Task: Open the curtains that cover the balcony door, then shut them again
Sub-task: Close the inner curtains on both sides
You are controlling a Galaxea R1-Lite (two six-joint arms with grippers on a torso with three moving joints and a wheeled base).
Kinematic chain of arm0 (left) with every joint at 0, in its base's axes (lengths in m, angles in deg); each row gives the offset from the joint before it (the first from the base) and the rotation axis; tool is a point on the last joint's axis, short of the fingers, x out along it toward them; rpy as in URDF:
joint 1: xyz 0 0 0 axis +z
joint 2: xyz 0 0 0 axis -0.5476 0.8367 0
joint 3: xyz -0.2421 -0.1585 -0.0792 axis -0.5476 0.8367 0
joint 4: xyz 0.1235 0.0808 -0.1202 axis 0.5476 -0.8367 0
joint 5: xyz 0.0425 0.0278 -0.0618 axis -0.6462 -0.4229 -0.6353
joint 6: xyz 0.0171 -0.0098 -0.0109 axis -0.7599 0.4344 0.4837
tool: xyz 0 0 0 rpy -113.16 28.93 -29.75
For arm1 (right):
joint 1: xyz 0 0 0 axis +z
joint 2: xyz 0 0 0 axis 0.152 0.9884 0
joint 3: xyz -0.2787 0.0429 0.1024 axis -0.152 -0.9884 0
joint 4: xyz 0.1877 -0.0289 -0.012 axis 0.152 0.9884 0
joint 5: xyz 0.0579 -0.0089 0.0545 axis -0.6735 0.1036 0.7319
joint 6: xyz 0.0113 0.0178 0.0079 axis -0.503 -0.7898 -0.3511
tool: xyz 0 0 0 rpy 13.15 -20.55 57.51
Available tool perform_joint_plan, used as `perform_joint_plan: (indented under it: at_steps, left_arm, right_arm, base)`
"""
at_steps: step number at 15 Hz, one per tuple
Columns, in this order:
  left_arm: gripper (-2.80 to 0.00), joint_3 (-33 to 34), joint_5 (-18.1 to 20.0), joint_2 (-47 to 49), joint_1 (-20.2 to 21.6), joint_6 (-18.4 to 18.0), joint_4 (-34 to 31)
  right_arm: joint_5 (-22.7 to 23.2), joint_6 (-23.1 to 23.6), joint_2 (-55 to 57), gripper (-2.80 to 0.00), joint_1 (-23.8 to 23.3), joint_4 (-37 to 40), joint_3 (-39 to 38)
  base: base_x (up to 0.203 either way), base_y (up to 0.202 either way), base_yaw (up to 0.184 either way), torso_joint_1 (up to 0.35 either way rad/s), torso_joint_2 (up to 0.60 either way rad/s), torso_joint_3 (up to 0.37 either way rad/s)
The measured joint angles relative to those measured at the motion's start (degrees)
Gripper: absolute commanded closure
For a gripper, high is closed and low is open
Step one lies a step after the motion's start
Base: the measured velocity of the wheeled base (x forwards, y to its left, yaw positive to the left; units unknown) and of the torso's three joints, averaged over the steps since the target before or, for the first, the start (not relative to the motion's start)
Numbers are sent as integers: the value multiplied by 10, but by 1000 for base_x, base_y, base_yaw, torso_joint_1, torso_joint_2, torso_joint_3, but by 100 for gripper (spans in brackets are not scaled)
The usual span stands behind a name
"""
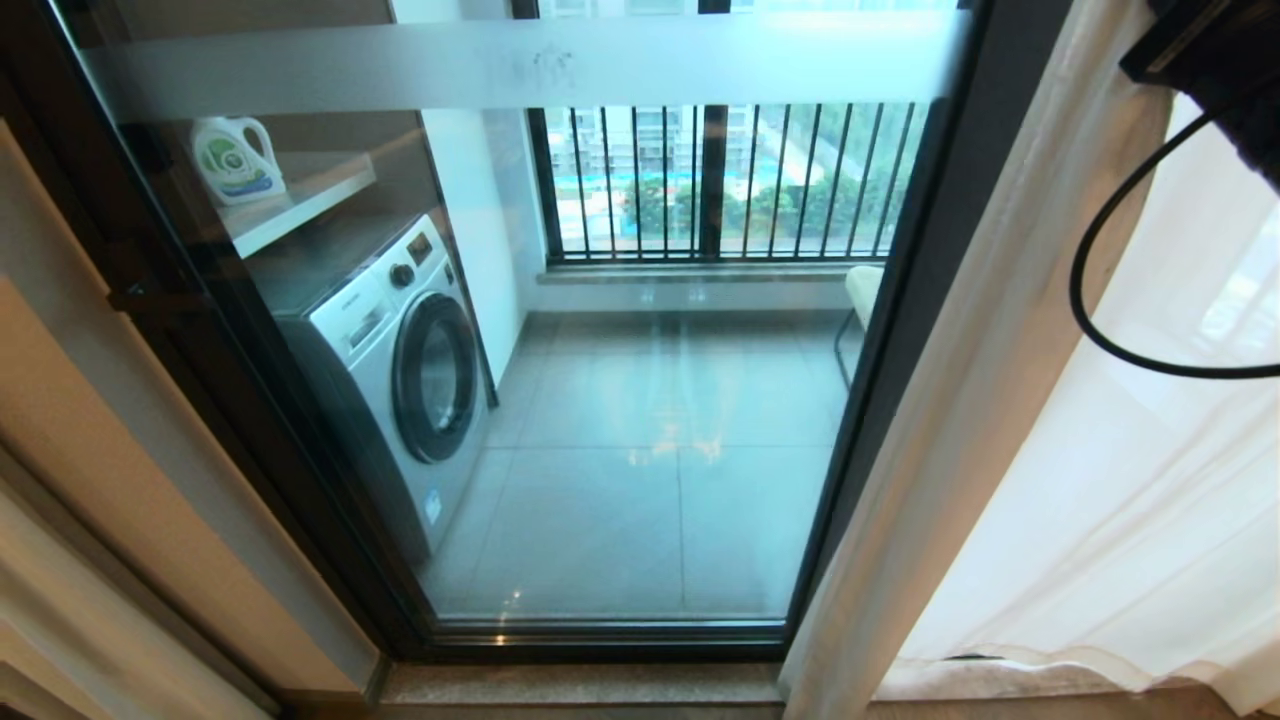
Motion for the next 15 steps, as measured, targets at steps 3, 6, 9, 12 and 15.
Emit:
perform_joint_plan:
  at_steps: [3, 6, 9, 12, 15]
  left_arm:
    - [0, 0, 0, 0, 0, 0, 0]
    - [0, 0, 0, 0, 0, 1, 0]
    - [0, 0, 0, 0, 0, 0, 0]
    - [0, 0, 0, 0, 0, 0, 0]
    - [0, 0, 0, 0, 0, 0, 0]
  right_arm:
    - [0, 1, 0, 0, 0, 1, 2]
    - [0, 1, 0, 0, 0, 1, 2]
    - [0, 1, 0, 0, 0, 0, -1]
    - [0, 1, -1, 0, 0, 1, -2]
    - [1, 1, -2, 0, 1, 1, -1]
  base:
    - [0, 187, 0, 2, 2, 4]
    - [0, 188, 1, 4, 2, 2]
    - [0, 190, 0, 0, 4, 0]
    - [0, 186, 0, -1, 2, 5]
    - [0, 65, -2, 3, 3, 2]
